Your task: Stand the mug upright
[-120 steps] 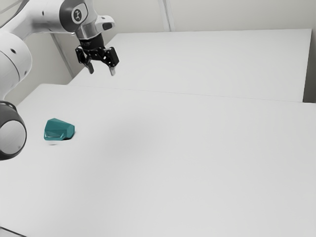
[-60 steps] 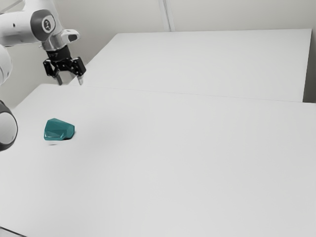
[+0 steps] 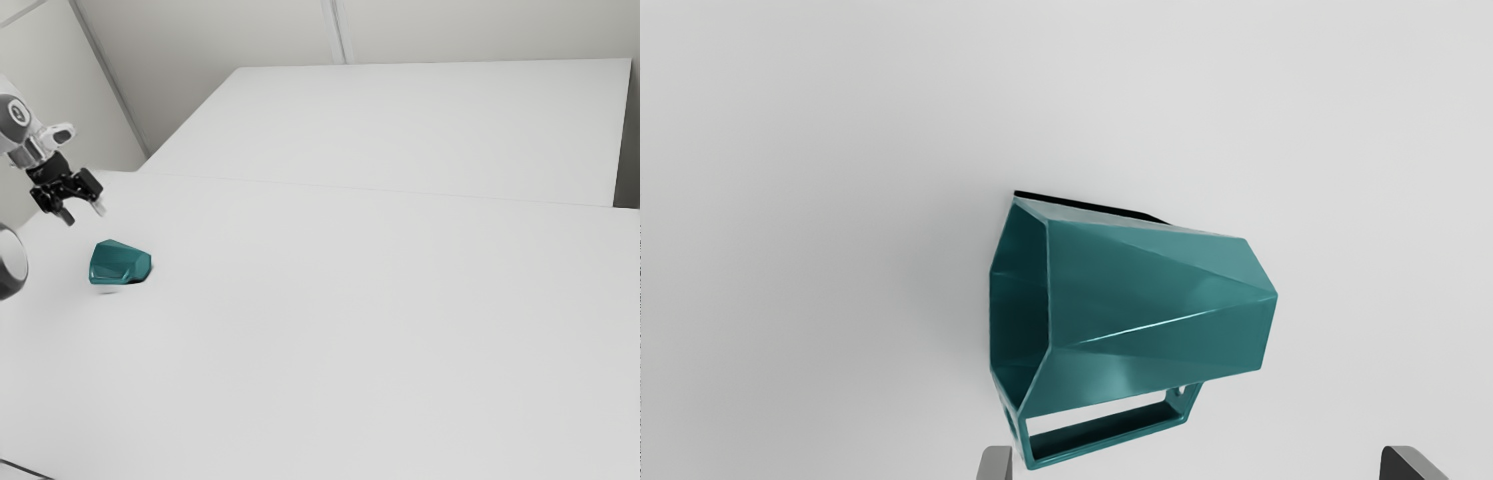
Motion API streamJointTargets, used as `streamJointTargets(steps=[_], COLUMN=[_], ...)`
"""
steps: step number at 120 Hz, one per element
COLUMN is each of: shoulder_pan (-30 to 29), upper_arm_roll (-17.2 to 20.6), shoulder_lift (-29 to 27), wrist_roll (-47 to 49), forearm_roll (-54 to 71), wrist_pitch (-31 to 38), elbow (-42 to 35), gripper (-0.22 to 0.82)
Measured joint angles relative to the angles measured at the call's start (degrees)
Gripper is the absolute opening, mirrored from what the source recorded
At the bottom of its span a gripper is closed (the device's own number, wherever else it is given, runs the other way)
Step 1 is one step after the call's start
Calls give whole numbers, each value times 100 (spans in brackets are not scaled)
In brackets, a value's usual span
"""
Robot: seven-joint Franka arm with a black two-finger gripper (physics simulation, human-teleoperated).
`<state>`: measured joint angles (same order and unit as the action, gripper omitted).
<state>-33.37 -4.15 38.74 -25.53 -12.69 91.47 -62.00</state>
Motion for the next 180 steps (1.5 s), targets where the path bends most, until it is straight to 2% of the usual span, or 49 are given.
streamJointTargets(steps=[15, 38, 54, 104, 152, 180], shoulder_pan=[-249, -643, -752, -901, -942, -960], upper_arm_roll=[65, 509, 636, 629, 345, 194], shoulder_lift=[351, 710, 890, 1268, 1193, 837], wrist_roll=[-567, -1399, -1920, -3090, -3646, -3694], forearm_roll=[-319, -517, -588, -1355, -2305, -2331], wrist_pitch=[28, 251, 481, 907, 483, 206], elbow=[316, 440, 441, 420, 303, -135], gripper=[60, 60, 60, 60, 60, 60])
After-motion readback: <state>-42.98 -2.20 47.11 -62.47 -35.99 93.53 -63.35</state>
